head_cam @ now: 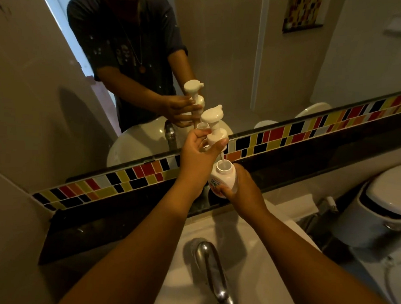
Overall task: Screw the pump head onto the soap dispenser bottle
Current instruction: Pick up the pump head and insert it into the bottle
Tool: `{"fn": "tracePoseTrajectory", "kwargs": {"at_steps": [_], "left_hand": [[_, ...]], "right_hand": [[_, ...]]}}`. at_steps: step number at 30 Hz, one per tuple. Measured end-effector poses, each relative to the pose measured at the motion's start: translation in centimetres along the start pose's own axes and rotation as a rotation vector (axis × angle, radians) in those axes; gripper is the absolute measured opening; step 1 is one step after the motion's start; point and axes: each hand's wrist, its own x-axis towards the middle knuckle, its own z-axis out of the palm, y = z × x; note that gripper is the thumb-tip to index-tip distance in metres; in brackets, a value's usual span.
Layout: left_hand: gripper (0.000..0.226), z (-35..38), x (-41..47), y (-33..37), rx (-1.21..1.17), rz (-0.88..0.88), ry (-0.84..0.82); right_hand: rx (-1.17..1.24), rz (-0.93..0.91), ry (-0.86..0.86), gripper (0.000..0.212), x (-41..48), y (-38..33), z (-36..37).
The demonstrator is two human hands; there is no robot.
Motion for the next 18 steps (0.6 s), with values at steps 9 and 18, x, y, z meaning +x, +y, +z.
{"fn": "tracePoseTrajectory", "kwargs": {"at_steps": [9, 18], "left_hand": [[0.046, 0.1, -0.2, -3.6, 0.142, -0.092, -0.059], [0.039, -0.4, -0.5, -5.0, 0.142, -0.118, -0.177]], "right_hand": [[-0.006, 0.024, 0.000, 0.064, 0.2, -0.1, -0.1], [-0.008, 0.027, -0.012, 0.068, 0.0, -0.2, -0.3]]}}
